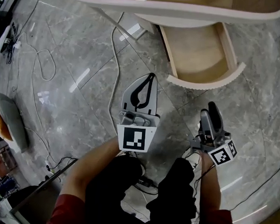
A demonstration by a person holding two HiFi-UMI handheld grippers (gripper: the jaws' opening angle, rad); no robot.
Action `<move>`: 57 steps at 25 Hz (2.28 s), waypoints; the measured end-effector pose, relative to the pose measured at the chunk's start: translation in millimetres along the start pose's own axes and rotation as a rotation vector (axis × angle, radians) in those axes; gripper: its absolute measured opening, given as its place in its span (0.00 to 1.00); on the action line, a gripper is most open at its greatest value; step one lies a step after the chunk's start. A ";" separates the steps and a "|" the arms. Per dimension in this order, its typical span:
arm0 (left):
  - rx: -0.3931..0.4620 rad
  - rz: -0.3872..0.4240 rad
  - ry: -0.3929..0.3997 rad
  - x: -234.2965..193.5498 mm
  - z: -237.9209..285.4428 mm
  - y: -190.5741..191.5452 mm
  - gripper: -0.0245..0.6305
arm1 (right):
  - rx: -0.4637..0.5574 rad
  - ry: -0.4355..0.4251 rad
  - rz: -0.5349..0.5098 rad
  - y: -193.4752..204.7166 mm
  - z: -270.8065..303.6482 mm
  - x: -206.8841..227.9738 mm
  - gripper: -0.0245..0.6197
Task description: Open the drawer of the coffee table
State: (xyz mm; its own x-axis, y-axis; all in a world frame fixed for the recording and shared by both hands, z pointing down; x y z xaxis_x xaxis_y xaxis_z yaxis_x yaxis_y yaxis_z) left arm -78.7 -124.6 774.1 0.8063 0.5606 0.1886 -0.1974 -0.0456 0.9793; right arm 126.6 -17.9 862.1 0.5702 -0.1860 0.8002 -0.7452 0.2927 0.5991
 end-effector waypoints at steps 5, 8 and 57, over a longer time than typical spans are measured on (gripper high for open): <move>0.013 -0.005 -0.023 -39.1 -16.1 -95.5 0.06 | -0.048 0.017 -0.207 -61.3 5.6 -97.4 0.48; 0.011 -0.054 -0.074 -63.7 -27.9 -159.0 0.06 | -0.024 0.032 -0.239 -106.4 9.5 -156.0 0.48; -0.004 -0.065 -0.178 -171.7 -165.2 -739.2 0.06 | 0.133 0.178 -0.897 -474.9 -6.7 -703.9 0.08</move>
State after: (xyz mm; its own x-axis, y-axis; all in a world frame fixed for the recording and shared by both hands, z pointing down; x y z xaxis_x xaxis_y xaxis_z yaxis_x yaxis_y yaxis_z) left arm -163.4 -50.5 5.7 0.9033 0.4069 0.1359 -0.1440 -0.0108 0.9895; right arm 81.5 -19.7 14.2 0.9898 -0.1405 0.0253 -0.0260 -0.0034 0.9997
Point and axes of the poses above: the fingertips, and each gripper's own axes: z forward along the fingers, x to its right, y out of its underside, the point moved 4 cm from there along -z, backward along the fingers, and after that the axes turned 1 degree about x, right-handed, at the moved point
